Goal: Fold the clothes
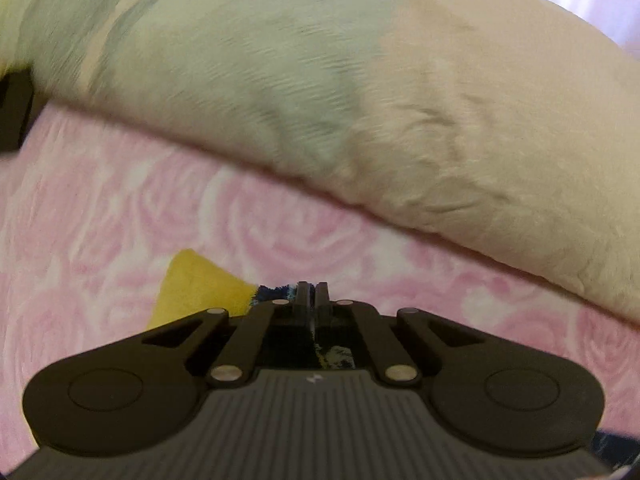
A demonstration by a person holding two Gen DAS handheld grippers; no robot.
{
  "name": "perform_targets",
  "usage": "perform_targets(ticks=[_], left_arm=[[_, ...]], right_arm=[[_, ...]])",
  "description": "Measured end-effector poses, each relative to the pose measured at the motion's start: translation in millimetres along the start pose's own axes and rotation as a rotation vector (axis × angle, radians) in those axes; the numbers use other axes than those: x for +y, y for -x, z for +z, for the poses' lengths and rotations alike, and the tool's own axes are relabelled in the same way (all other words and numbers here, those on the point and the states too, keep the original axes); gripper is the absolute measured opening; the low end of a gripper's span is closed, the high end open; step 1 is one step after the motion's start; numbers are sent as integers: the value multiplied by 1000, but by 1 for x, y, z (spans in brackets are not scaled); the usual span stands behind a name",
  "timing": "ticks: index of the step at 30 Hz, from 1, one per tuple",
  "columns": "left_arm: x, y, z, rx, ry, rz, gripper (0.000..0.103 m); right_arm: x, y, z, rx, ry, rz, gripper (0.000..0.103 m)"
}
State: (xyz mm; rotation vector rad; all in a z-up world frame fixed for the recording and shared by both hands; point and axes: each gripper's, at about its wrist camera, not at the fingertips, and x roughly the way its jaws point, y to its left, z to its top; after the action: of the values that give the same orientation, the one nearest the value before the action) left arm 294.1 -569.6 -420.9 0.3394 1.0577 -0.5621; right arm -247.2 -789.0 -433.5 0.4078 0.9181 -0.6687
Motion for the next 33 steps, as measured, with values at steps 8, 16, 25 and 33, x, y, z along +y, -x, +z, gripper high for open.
perform_targets(ticks=[8, 16, 25, 33], left_arm=[[-8, 16, -16, -224, -265, 178, 7], [-2, 77, -80, -91, -294, -79, 8], [-73, 150, -226, 200, -304, -480, 8], [-142, 202, -306, 198, -199, -458, 8]], right_arm=[[-12, 15, -4, -101, -139, -176, 77], [-107, 148, -97, -178, -695, -256, 76], [-118, 260, -229, -104, -935, -260, 58], [-143, 255, -253, -57, -688, -228, 50]])
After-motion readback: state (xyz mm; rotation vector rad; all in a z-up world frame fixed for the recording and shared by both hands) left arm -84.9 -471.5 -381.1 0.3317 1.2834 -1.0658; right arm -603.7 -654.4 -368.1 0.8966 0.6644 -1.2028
